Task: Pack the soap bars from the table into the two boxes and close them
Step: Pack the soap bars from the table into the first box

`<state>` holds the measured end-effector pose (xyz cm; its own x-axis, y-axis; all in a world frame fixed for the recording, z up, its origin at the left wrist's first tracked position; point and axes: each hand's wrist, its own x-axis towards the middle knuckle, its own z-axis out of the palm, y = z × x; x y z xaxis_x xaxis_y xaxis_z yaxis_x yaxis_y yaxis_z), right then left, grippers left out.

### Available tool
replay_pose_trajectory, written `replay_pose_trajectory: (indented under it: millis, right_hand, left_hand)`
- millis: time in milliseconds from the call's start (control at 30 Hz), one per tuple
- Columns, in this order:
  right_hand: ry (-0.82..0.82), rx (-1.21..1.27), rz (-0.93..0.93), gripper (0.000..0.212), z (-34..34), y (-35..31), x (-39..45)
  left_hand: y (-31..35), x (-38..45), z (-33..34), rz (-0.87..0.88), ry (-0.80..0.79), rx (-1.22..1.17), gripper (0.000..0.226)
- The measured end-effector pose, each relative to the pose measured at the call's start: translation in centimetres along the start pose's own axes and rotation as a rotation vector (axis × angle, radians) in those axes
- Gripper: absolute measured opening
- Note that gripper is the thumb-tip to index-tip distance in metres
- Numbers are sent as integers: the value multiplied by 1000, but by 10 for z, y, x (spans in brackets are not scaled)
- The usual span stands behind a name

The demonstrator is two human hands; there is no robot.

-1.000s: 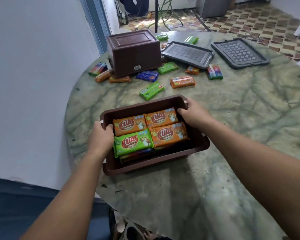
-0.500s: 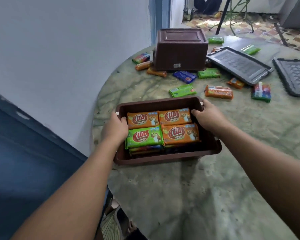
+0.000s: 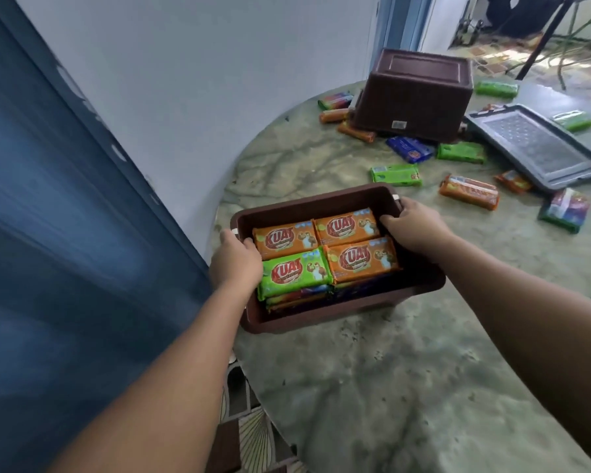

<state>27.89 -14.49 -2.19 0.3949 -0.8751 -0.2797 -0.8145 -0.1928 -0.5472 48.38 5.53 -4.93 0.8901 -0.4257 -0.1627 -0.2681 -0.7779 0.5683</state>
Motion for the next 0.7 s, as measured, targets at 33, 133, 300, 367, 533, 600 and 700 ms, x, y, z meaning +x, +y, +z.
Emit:
replay_pose_trajectory:
  millis: [33,133,300,367,533,600,700]
  right_hand:
    - [3,4,-5,34,1,0,1]
    - [10,-7,-16,33,0,0,0]
    - [0,-4,-71,29,1,1,-1]
    - [-21,0,-97,28,1,3,1]
    - [-84,-36,-214,20,-1,9,8]
    - [-110,-43,-268,19,0,11,9]
    - [-146,-68,-340,32,-2,21,5]
  left_hand:
    - [-1,-1,0,-2,4,-5,35]
    - [-1,-2,1,-5,15,-18,37]
    - [-3,-17,-1,-53,41,14,35]
    - [-3,-25,-1,-86,56,0,35]
    - [-11,-49,2,-188,108,-4,36]
    - [-16,-61,3,-224,134,-25,36]
    - [-19,-86,9,-279,174,-69,37]
